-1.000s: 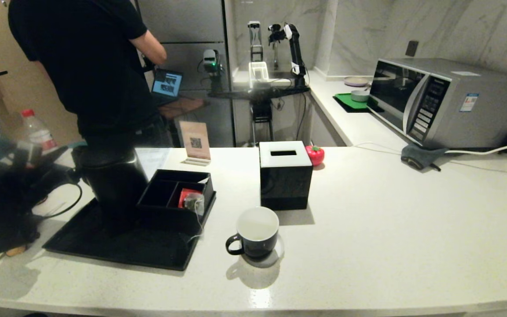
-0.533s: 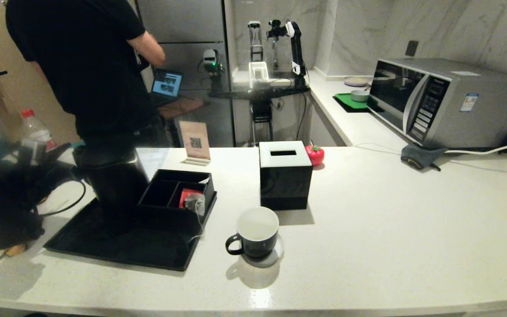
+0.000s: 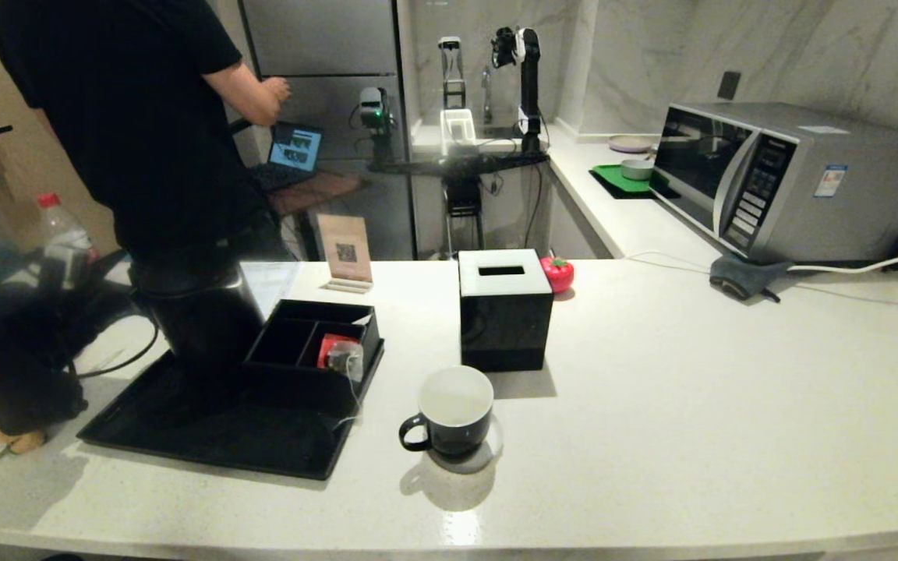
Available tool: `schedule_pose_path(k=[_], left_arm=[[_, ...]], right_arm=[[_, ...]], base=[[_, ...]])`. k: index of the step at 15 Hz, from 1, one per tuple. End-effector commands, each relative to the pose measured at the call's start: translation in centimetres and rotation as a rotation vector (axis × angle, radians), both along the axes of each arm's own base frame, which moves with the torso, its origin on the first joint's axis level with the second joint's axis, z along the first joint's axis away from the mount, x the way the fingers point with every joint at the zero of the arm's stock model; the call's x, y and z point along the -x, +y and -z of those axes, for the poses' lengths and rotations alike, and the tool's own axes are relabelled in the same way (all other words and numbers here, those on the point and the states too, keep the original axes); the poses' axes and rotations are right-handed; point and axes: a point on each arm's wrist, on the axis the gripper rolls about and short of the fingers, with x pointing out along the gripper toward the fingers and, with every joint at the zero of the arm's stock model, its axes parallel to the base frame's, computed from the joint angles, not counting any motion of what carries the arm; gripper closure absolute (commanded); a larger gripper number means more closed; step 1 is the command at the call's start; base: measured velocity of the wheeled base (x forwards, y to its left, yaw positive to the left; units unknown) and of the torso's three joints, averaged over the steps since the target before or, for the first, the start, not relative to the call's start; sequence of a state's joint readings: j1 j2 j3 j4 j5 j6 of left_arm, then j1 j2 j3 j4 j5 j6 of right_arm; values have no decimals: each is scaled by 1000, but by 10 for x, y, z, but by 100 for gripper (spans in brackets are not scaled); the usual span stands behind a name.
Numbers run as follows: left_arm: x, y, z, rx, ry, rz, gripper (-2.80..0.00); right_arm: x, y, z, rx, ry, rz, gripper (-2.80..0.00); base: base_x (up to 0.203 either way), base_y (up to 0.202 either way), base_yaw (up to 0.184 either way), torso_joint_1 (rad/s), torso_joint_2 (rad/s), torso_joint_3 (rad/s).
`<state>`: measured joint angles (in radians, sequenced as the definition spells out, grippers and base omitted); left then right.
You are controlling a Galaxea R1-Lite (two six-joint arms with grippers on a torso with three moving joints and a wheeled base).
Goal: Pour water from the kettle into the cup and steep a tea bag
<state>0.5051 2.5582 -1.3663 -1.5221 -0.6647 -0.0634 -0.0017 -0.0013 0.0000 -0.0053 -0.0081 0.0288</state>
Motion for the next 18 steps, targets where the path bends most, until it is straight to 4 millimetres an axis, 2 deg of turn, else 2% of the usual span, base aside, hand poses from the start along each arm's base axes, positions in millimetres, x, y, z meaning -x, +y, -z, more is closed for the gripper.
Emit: schedule_pose_path(k=[1,16,17,18], left_arm=[[-2,-1,3,-5,-10,6,-280],[-15,-6,2,-11,-42,4,-280],[-15,-6,2,-11,-42,4,0],[-15,-6,2,-11,-42,4,0]], right_arm=[[0,0,0,0,0,-1,0],[0,0,0,0,0,-1,0],[0,0,0,0,0,1,0],[0,0,0,0,0,-1,0]], base=[[0,0,0,0,0,0],[0,0,0,0,0,0],[0,0,0,0,0,0],[0,0,0,0,0,0]])
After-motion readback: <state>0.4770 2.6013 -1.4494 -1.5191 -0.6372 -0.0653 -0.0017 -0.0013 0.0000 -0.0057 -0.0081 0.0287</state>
